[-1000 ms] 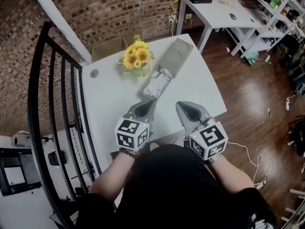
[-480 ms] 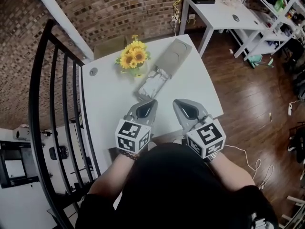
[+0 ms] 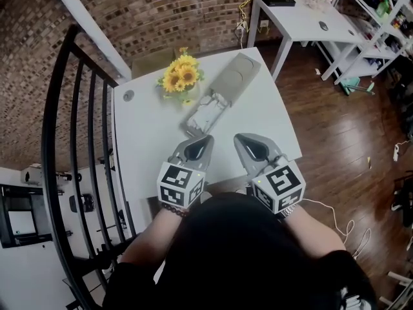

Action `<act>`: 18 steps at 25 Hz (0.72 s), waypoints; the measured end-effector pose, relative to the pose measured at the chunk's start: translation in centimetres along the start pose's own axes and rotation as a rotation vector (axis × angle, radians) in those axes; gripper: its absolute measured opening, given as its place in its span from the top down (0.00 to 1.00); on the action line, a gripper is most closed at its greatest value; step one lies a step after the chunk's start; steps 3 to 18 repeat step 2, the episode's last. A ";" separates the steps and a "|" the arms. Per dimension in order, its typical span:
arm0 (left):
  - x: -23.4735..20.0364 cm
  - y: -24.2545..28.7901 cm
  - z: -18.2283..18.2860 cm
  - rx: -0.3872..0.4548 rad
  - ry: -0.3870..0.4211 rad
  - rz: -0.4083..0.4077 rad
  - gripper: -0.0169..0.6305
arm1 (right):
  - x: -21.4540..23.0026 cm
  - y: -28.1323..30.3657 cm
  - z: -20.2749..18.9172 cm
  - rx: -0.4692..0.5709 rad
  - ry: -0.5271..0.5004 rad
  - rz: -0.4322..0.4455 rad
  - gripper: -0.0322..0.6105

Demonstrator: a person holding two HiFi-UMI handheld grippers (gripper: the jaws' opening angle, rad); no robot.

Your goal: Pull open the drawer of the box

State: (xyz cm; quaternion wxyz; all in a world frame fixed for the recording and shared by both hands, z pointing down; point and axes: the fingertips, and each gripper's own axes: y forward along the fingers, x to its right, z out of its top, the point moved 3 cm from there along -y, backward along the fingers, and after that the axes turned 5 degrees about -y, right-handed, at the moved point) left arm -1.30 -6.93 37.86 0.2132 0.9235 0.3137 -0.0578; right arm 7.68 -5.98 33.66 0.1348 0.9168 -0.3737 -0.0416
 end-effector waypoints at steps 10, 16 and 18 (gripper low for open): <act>0.2 0.1 0.0 0.000 0.001 0.003 0.95 | 0.1 -0.2 0.0 0.001 0.001 0.002 0.97; 0.2 0.1 0.0 0.000 0.001 0.003 0.95 | 0.1 -0.2 0.0 0.001 0.001 0.002 0.97; 0.2 0.1 0.0 0.000 0.001 0.003 0.95 | 0.1 -0.2 0.0 0.001 0.001 0.002 0.97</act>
